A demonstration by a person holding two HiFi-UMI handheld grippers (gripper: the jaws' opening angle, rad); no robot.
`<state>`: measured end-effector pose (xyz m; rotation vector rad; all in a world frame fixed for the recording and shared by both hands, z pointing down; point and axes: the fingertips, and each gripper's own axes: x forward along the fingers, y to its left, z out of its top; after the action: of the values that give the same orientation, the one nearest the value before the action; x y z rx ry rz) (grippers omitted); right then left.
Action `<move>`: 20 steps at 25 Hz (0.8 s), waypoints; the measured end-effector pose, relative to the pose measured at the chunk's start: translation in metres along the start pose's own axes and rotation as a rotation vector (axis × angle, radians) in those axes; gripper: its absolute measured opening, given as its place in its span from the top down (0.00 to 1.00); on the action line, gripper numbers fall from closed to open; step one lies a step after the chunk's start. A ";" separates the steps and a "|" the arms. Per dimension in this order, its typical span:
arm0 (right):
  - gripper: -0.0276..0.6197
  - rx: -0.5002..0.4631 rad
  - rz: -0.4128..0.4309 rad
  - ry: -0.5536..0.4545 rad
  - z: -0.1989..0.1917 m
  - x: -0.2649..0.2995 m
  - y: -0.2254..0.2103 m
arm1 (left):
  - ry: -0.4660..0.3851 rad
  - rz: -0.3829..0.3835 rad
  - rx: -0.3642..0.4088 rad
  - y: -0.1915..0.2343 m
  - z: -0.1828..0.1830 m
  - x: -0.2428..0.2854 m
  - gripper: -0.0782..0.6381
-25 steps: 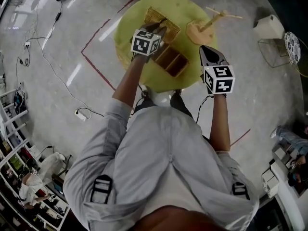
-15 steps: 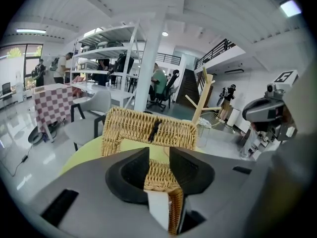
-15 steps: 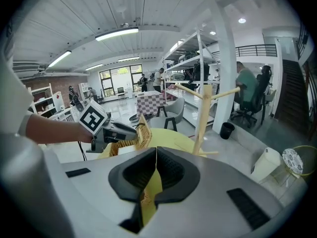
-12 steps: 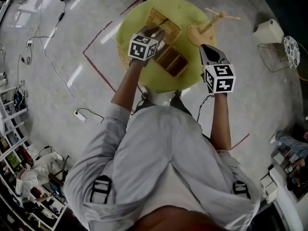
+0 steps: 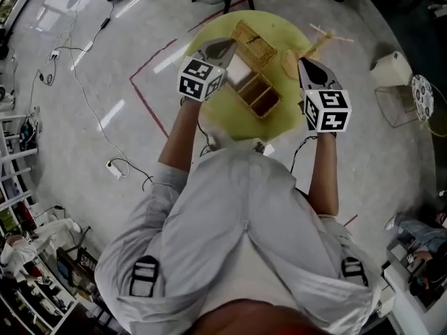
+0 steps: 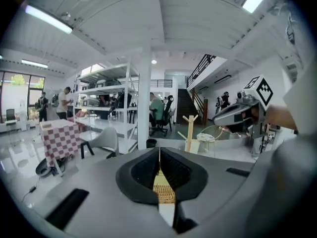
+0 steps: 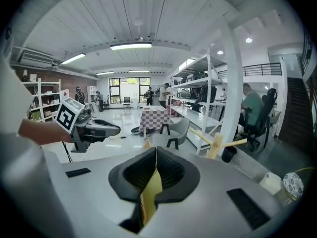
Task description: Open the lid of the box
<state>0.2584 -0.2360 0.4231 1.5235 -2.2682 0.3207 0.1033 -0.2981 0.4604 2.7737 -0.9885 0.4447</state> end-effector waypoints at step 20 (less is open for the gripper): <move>0.92 -0.199 0.009 -0.206 0.106 -0.036 0.048 | -0.247 0.173 0.095 0.020 0.111 -0.123 0.84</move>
<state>0.2054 -0.2299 0.3132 1.5021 -2.3809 -0.0627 0.0243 -0.2689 0.3158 2.8907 -1.3002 0.1762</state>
